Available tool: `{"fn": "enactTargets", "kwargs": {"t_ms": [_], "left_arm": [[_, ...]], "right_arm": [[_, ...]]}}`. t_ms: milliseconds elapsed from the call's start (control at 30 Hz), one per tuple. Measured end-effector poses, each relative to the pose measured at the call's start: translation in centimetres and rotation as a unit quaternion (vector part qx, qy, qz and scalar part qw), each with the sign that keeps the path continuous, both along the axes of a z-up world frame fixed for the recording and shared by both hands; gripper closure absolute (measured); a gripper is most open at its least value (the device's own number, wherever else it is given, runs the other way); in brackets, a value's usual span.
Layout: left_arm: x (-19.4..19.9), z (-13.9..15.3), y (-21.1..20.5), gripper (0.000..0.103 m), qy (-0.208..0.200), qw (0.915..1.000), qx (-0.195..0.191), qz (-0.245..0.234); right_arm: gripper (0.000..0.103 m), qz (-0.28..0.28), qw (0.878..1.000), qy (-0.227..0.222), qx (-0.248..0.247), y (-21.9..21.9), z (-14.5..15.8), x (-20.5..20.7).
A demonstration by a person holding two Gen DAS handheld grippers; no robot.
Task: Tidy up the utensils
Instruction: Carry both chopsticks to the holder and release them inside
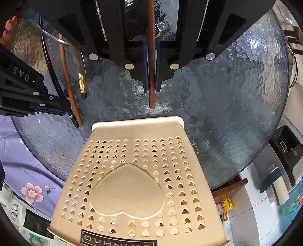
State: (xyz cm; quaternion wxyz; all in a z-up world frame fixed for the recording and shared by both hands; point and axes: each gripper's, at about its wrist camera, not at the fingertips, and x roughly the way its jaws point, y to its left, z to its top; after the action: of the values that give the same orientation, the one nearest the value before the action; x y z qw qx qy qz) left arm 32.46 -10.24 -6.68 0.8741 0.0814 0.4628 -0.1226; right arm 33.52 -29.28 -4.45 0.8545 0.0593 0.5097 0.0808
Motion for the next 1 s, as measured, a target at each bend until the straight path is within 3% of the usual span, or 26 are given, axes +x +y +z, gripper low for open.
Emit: {"fn": "enactTargets", "kwargs": {"t_ms": [300,600,1000], "left_arm": [[-0.2,1.3,1.3,0.096,-0.019,0.9993,-0.032,0.011],[-2.7,5.8,2.9,0.096,-0.078,0.9937,-0.08,0.014],[-7.2,12.3,3.8,0.096,-0.157,0.9798,-0.123,0.0]], "right_arm": [[0.094,-0.013,0.999,-0.033,0.028,-2.1,0.7,-0.3],[0.095,-0.013,0.99,-0.136,0.029,-3.8,5.6,-2.2],[0.095,0.008,0.966,-0.257,0.04,-4.3,13.1,-7.7]]}}
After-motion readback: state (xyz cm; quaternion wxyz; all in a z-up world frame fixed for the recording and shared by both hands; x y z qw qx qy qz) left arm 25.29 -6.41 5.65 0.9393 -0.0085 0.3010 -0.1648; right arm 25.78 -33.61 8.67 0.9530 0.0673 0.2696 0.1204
